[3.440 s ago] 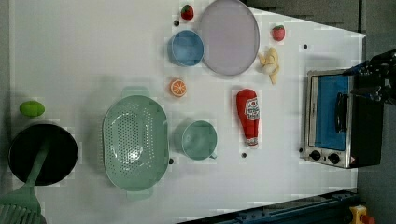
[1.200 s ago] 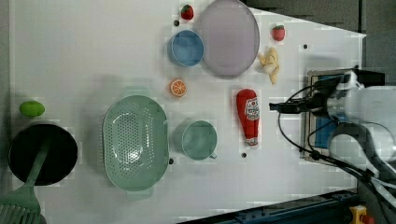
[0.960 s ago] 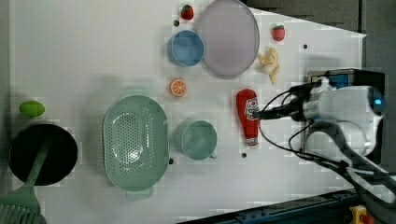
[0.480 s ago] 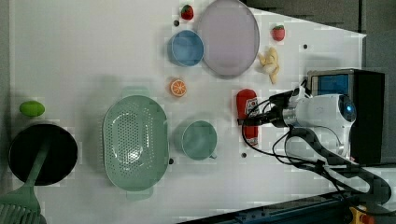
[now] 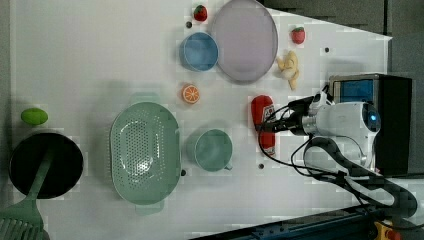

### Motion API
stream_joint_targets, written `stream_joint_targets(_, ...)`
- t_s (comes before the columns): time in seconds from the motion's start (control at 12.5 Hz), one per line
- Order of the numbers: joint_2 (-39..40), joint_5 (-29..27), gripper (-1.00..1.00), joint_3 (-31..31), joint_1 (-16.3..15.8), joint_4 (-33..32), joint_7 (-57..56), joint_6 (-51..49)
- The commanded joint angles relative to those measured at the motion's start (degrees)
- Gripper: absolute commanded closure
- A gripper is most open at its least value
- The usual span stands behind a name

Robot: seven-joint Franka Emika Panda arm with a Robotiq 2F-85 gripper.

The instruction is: Pick Ketchup from the table and place it in strainer.

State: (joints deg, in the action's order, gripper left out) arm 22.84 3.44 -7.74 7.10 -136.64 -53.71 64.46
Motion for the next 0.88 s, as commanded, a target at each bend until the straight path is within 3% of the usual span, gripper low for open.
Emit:
stream_joint_targets(0.08, -3.7, 0.3, -0.18, 0.2, 0.2, 0.8, -1.9, 1.1)
stream_joint_targets(0.32, -10.8, 0.3, -0.18, 0.3, 0.4, 1.7, -1.9, -5.3)
stream_joint_targets(0.88, -27.1, 0.0, -0.18, 0.4, 0.1, 9.4, -1.9, -32.7)
